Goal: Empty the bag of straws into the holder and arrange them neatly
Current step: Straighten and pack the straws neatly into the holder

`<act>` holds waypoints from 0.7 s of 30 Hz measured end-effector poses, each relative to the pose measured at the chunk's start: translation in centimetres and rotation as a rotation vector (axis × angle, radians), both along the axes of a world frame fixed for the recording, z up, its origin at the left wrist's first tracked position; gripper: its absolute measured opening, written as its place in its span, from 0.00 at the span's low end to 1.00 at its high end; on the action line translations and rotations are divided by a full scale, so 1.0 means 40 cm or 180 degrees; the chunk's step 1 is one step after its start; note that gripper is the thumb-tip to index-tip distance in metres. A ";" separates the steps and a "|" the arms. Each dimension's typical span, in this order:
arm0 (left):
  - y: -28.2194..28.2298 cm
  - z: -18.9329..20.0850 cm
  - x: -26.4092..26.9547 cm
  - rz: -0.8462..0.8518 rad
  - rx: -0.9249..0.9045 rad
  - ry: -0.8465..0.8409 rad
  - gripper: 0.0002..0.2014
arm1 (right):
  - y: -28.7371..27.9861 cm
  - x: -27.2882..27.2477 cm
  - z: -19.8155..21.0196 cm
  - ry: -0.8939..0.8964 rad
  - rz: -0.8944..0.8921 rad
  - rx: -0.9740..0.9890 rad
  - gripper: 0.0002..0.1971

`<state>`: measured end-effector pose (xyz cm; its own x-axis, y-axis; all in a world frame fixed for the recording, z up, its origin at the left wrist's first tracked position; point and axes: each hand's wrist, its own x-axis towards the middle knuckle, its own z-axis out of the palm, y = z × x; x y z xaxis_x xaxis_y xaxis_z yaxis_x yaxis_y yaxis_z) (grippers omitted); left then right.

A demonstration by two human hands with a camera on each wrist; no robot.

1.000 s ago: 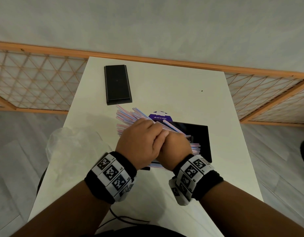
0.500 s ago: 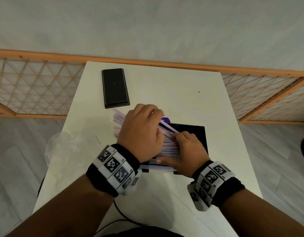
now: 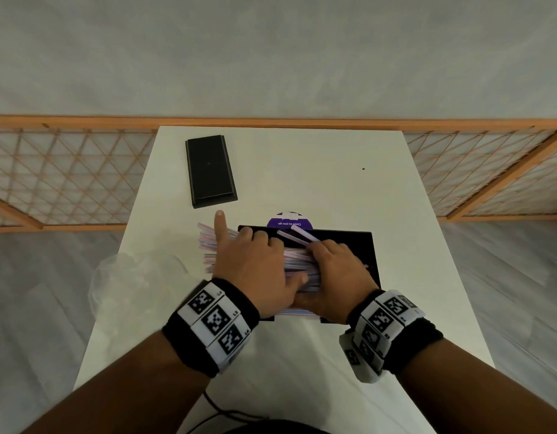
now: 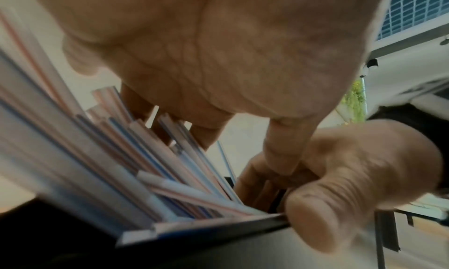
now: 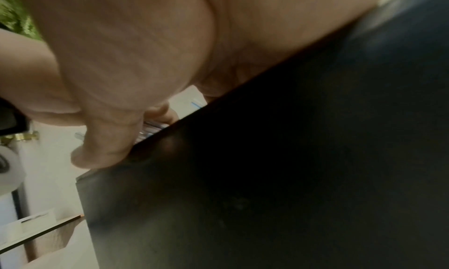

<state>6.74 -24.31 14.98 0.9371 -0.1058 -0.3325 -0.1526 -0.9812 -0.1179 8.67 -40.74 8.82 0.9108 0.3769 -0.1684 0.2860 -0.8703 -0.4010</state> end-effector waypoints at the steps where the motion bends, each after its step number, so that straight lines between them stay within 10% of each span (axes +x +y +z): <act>1: 0.002 -0.001 -0.003 -0.0030 -0.0001 -0.0004 0.33 | 0.010 0.003 -0.001 -0.0057 0.0059 0.0043 0.50; 11: 0.011 0.048 0.050 0.0338 -0.0886 0.0025 0.13 | 0.077 0.033 -0.032 0.0583 0.0529 0.0238 0.49; 17: -0.032 0.038 0.124 0.0529 -0.1802 0.0024 0.25 | 0.081 0.028 -0.020 0.0714 0.0542 -0.0027 0.52; 21: -0.043 0.009 0.166 0.0598 -0.1861 0.0068 0.07 | 0.079 0.028 -0.011 0.0667 0.0569 -0.0251 0.48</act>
<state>13.38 -26.01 15.33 0.9512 -0.1101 -0.2882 0.0328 -0.8929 0.4491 9.80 -37.57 8.39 0.7733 0.5068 -0.3809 0.3559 -0.8443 -0.4007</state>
